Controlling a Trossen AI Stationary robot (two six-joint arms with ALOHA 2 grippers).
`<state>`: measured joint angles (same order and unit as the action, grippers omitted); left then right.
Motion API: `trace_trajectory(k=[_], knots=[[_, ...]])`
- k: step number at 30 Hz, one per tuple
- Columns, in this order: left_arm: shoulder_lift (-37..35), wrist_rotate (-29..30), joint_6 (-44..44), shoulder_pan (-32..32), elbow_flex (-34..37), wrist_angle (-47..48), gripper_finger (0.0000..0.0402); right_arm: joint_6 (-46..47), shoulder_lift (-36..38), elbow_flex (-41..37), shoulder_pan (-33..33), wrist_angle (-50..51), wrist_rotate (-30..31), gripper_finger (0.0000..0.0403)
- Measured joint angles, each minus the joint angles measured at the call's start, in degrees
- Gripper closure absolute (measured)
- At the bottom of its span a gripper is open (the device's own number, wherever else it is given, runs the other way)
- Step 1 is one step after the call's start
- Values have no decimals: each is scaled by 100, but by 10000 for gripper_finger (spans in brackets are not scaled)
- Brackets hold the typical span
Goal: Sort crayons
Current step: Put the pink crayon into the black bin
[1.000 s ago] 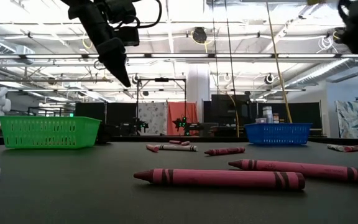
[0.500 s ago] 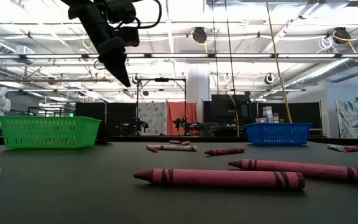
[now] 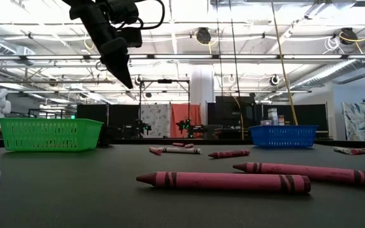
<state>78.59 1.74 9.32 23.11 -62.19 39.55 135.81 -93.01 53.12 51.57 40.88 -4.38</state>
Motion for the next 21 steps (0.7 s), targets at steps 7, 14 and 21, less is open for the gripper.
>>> trace_trajectory(k=[7, 14, 21], knots=[[0, 0, -1, 0, 0, -2, 313, -57, -226, 26, 25, -121, -22, 305], [0, 0, 0, 0, 0, -2, 313, -185, -227, 17, 29, -151, -37, 333], [0, 0, -2, 0, 0, -2, 313, -307, -230, 13, 31, -166, -37, 396]])
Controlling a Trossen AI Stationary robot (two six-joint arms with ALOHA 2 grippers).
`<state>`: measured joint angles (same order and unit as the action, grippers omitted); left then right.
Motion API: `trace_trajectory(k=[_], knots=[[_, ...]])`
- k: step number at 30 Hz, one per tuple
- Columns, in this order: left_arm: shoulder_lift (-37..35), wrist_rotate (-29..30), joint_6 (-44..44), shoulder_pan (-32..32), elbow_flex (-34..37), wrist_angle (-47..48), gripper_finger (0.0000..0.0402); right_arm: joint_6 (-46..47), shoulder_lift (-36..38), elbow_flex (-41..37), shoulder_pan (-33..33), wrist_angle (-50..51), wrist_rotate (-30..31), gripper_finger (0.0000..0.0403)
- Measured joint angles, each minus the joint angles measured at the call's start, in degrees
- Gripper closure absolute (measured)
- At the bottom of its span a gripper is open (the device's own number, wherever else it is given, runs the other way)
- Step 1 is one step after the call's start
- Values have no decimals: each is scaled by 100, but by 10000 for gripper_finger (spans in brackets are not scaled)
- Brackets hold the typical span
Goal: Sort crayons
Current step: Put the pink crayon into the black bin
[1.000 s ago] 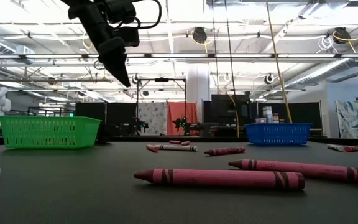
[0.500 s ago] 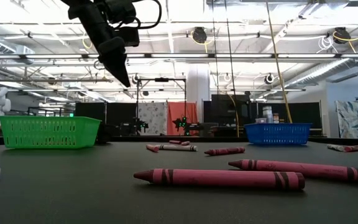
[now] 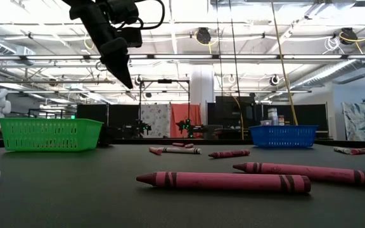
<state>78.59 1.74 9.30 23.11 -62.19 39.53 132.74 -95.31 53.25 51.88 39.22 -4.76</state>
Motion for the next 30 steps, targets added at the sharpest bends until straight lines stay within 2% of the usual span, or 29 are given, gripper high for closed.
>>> trace_trajectory(k=[12, 15, 20, 30], knots=[[0, 0, -4, 0, 0, -2, 313, -301, 192, -17, 15, 305, 77, 399], [0, 0, -57, 0, 0, -7, 313, -319, 361, -28, 57, 560, 299, 399], [0, -32, -290, -1, 0, -12, 313, -450, 755, -28, 114, 920, 831, 399], [2, -1168, -601, -284, 2, -875, 313, -1199, 1652, -20, 101, 1991, 2572, 399]])
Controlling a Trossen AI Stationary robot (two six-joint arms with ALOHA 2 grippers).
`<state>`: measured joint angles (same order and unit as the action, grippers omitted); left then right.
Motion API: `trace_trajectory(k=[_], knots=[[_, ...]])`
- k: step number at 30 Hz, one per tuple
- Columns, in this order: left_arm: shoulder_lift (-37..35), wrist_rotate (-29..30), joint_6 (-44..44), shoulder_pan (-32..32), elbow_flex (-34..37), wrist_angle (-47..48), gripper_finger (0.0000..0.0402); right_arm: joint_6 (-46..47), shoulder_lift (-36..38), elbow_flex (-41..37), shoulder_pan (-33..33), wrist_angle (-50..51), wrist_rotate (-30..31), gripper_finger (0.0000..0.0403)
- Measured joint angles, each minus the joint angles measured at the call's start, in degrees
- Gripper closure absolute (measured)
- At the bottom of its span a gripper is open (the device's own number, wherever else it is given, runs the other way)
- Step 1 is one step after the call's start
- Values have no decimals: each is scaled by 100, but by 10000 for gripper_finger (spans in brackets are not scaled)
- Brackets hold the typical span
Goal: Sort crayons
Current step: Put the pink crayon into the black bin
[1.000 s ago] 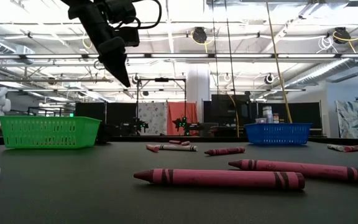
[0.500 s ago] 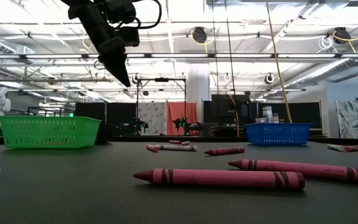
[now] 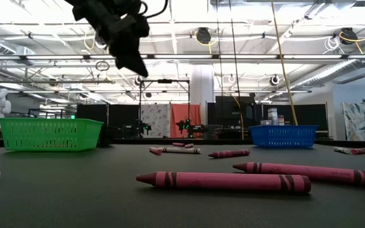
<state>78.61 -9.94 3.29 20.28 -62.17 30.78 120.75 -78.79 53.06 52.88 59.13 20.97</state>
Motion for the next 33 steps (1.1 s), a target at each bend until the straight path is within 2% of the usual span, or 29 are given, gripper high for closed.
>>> trace_trajectory(k=[9, 14, 18, 23, 25, 33], knots=[[2, -19, -306, -704, 2, -446, 313, -1046, 493, 2, -226, 412, 1743, 399], [143, -19, -955, -1117, 2, -1289, 313, -1794, 514, 4, -514, 359, 2512, 399], [543, -19, -1202, -1453, 2, -1963, 313, -2243, 514, 7, -722, 153, 3078, 399], [1146, -19, -1206, -1799, 4, -2870, 313, -2933, 514, 9, -950, -333, 3477, 399], [1385, -19, -1252, -1904, 1, -3520, 313, -3357, 515, 9, -1024, -669, 3545, 399], [2114, -34, -1504, -2094, 2, -5001, 313, -5545, 430, 9, -1295, -2559, 3603, 399]])
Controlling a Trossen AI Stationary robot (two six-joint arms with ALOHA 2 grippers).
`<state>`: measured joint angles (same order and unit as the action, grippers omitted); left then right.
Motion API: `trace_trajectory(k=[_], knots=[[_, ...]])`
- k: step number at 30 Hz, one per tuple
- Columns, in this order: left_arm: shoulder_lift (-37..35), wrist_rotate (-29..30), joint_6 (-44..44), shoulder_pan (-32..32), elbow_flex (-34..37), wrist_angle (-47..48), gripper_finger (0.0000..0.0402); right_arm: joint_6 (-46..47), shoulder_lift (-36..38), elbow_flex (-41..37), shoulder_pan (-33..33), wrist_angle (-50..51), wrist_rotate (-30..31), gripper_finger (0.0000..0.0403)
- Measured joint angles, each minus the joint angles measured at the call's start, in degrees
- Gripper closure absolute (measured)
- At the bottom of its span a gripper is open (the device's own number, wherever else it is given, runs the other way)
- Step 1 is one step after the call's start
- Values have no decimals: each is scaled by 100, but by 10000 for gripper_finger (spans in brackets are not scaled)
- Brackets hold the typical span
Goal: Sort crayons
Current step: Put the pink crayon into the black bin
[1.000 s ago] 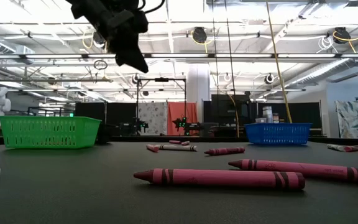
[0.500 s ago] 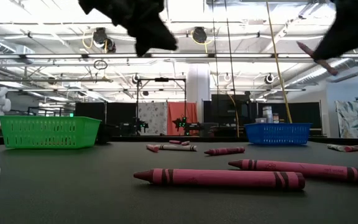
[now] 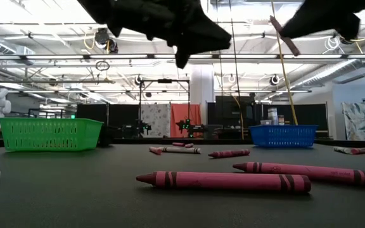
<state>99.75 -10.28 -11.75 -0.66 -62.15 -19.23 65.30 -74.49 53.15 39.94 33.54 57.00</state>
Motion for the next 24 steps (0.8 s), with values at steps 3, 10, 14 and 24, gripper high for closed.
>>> trace_trajectory(k=[3, 10, 14, 24], knots=[[104, -13, 0, -47, 2, -189, 313, -626, -49, 2, -127, -537, -8, 399], [139, -78, 3, -130, 0, -443, 313, -1315, -51, 2, -323, -1056, -27, 399], [137, -313, 0, -140, 0, -729, 313, -1705, -111, 2, -452, -1371, -168, 399], [138, -321, -2, -138, 0, -784, 313, -2162, -362, 2, -663, -1869, -484, 399]])
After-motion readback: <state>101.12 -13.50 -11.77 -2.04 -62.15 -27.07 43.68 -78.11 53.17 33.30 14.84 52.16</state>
